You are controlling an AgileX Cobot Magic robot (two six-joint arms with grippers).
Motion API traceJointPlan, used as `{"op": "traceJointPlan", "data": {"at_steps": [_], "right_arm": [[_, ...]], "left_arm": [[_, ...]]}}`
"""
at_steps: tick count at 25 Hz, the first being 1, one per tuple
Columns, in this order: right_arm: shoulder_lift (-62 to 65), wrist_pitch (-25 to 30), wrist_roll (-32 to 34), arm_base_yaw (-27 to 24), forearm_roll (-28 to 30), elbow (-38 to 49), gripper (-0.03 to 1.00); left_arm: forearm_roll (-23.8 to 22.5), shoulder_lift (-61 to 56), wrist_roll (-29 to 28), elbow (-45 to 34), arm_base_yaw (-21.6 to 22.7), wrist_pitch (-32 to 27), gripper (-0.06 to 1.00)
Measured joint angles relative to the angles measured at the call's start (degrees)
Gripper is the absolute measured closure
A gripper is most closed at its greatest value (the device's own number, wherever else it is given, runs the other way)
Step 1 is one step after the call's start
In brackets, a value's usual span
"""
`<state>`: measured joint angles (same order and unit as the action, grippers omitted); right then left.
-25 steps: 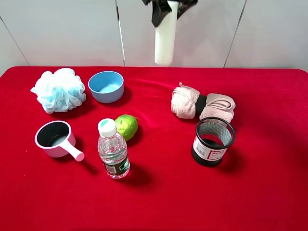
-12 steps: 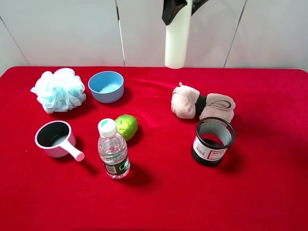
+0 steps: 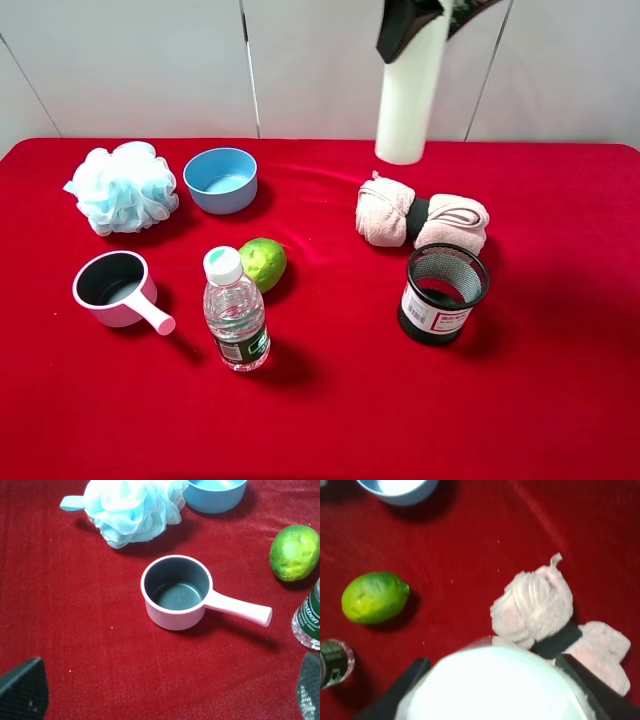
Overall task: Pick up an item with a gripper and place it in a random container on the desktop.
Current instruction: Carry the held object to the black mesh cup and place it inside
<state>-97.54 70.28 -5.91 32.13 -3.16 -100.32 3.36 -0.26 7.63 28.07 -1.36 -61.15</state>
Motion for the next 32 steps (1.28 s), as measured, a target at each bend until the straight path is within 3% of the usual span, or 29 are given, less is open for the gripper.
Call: {"op": "traceJointPlan", "data": {"at_steps": [18,32], "right_arm": [[19.55,-11.69,7.45,0.00,3.68,27.78,0.58],[23.70,-18.22,11.41,0.00,5.44,40.70,0.58]], "left_arm": [[0.00,0.00,0.00,0.00,0.00,0.00,-0.05],[0.00,0.00,0.00,0.00,0.00,0.00,-0.05]]}}
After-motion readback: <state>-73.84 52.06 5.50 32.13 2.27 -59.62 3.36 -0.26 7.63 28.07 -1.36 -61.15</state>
